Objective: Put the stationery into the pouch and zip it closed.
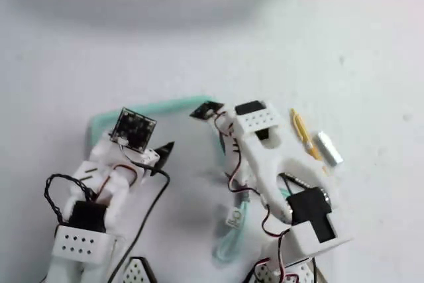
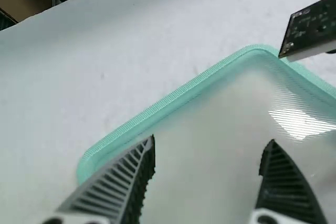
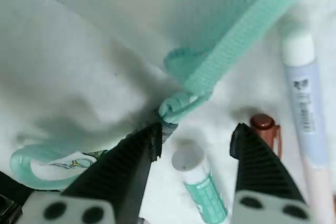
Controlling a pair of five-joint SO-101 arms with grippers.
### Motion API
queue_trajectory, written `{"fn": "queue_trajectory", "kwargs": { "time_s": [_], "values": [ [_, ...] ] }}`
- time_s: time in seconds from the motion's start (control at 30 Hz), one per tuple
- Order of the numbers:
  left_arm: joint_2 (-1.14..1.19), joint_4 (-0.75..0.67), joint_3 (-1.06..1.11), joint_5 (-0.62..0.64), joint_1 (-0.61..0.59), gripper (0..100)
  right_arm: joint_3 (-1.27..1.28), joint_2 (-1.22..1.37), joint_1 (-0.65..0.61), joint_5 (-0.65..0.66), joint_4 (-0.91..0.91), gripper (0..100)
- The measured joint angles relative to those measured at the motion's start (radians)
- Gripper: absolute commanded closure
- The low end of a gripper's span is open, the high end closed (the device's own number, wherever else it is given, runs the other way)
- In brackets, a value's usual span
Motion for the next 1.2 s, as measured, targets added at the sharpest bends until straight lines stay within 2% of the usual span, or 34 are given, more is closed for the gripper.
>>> {"fn": "queue_trajectory", "kwargs": {
  "time_s": [0.4, 0.57, 0.63, 0.73, 0.8, 1.0, 1.2],
  "values": [
    [0.0, 0.0, 0.0, 0.0, 0.0, 68, 0.0, 0.018, -0.034, -0.071, -0.028, 80.1],
    [0.0, -0.005, 0.0, 0.0, 0.0, 68, -0.008, 0.104, -0.035, -0.075, -0.028, 80.3],
    [0.0, -0.005, 0.0, 0.0, 0.0, 68, -0.017, 0.124, -0.037, -0.075, -0.028, 85.0],
    [0.0, -0.005, 0.0, 0.0, 0.0, 68, -0.026, 0.133, -0.035, -0.075, -0.028, 99.6],
    [0.0, -0.005, 0.0, 0.0, 0.0, 68, -0.028, 0.137, -0.021, -0.075, -0.049, 95.9],
    [0.0, -0.005, 0.0, 0.0, 0.0, 68, -0.061, 0.157, 0.023, -0.02, -0.041, 98.1],
    [0.0, 0.002, 0.0, 0.0, 0.0, 68, -0.138, -0.009, 0.052, -0.012, 0.101, 98.1]
  ]
}}
